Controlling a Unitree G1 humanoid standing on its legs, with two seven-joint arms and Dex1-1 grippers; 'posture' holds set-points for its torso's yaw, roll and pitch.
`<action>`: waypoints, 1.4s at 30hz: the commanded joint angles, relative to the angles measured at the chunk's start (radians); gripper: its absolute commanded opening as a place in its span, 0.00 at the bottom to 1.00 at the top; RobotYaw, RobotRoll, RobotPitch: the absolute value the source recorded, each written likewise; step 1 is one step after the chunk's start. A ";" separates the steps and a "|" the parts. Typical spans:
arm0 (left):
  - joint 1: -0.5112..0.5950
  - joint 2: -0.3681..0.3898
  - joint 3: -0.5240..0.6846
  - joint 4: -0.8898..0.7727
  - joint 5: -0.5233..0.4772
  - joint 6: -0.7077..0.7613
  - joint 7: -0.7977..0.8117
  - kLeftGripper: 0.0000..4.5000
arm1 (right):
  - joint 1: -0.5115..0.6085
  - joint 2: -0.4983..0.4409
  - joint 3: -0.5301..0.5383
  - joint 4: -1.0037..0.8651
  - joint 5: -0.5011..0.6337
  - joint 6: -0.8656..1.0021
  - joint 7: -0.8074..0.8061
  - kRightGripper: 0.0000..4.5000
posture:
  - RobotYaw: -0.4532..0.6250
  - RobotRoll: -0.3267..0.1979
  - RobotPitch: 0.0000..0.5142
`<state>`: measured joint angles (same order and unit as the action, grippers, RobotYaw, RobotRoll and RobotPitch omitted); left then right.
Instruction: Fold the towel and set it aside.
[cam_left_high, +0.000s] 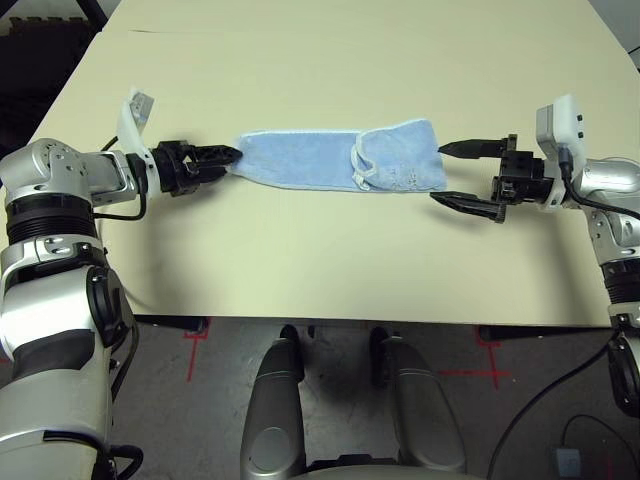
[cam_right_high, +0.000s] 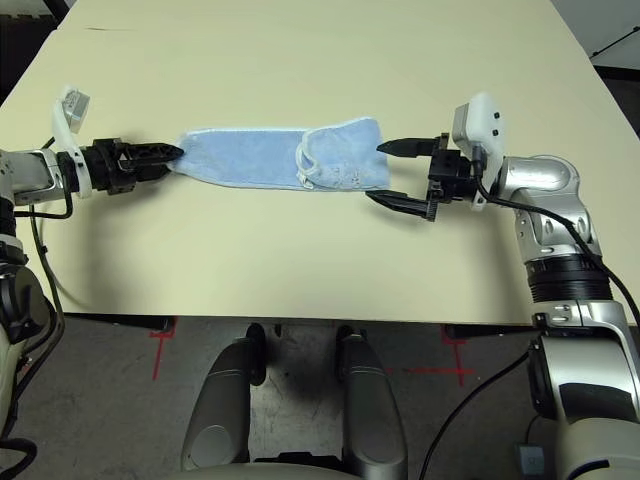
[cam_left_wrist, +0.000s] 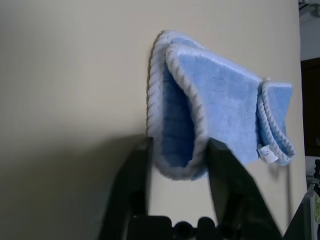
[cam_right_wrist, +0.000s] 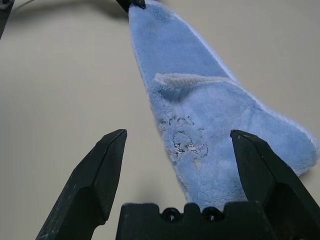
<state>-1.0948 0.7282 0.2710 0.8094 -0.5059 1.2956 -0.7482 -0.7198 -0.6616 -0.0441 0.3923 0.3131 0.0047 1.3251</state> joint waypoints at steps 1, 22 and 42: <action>-0.005 0.007 -0.008 0.020 0.007 0.020 -0.004 0.11 | 0.012 -0.015 0.008 -0.010 -0.008 -0.002 0.002 1.00 | 0.38 0.62 0.59; -0.032 0.175 -0.168 0.133 0.141 -0.133 -0.162 0.00 | -0.005 -0.002 0.007 0.024 -0.019 -0.020 -0.001 1.00 | 0.41 0.62 0.58; -0.144 0.191 -0.326 0.002 0.176 -0.138 -0.497 0.00 | -0.032 0.004 0.000 0.119 -0.033 -0.051 -0.022 1.00 | 0.43 0.62 0.55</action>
<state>-1.2268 0.9186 -0.0423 0.8408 -0.3153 1.1347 -1.2188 -0.7512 -0.6517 -0.0442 0.4895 0.2886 -0.0303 1.3035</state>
